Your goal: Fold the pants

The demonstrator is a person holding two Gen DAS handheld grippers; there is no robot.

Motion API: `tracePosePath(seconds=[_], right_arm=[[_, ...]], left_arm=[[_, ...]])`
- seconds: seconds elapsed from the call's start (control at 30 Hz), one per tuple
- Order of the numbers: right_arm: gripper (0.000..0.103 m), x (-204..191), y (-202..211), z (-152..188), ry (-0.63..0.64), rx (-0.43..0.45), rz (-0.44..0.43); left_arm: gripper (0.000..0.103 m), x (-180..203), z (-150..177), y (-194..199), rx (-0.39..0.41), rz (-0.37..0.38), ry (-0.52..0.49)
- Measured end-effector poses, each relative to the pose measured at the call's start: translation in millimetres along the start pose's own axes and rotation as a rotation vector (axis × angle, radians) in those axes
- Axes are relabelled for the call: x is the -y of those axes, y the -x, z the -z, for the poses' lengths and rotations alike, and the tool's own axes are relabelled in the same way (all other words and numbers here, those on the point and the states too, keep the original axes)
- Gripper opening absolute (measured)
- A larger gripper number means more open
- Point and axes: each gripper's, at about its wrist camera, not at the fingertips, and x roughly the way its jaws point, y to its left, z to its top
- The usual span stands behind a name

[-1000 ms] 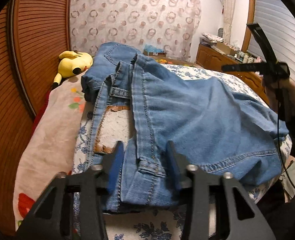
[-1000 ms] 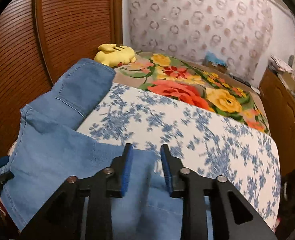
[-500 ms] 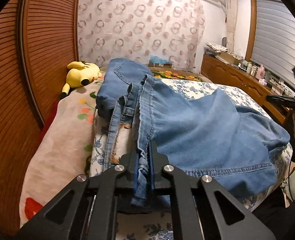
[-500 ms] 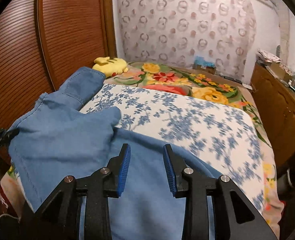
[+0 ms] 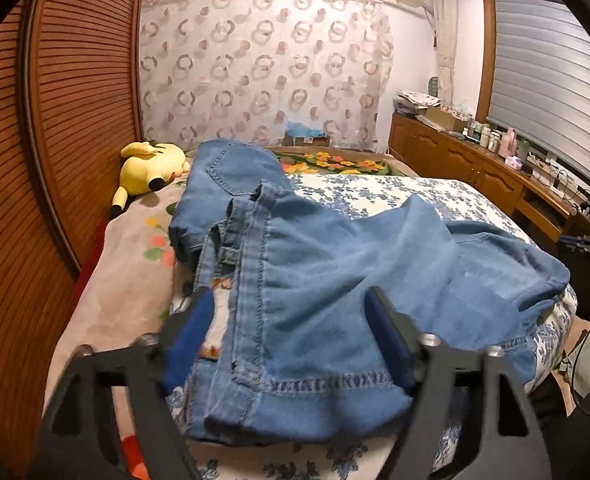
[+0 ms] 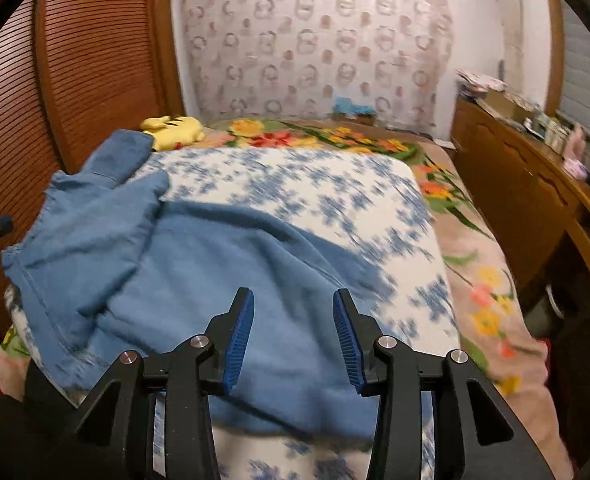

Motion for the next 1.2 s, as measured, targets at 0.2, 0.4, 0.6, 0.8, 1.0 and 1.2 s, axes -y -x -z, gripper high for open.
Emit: tracePosePath(seconds=[0.2,0.4,0.6,0.8,1.0,1.2], right_arm=[[0.043,17,-3,15,-0.063,-0.019,0.036],[0.043,29,-9,26,-0.088,-0.048,0.084],[0.043,33,-8,29,-0.118,-0.048,0.066],[0.043,36,-8,32,-0.125,-0.039,0.055],[0.043,40,-4,41,-0.136,-0.029,0.045],[0.043,41,-4,40,-0.134,-0.024,0.051]], left_arm=[[0.079,7,-21,-24,0.008,0.012,-0.018],[0.059,2,-47,-61,-0.051,-0.020,-0.027],[0.042,-10,-64,-98,-0.124,-0.066,0.002],[0.007,-9,-70,-98,-0.130,-0.127,-0.044],[0.007,-40,-79,-79,-0.081,-0.188,0.021],[0.016,-37,-80,-67,-0.060,-0.134,0.028]])
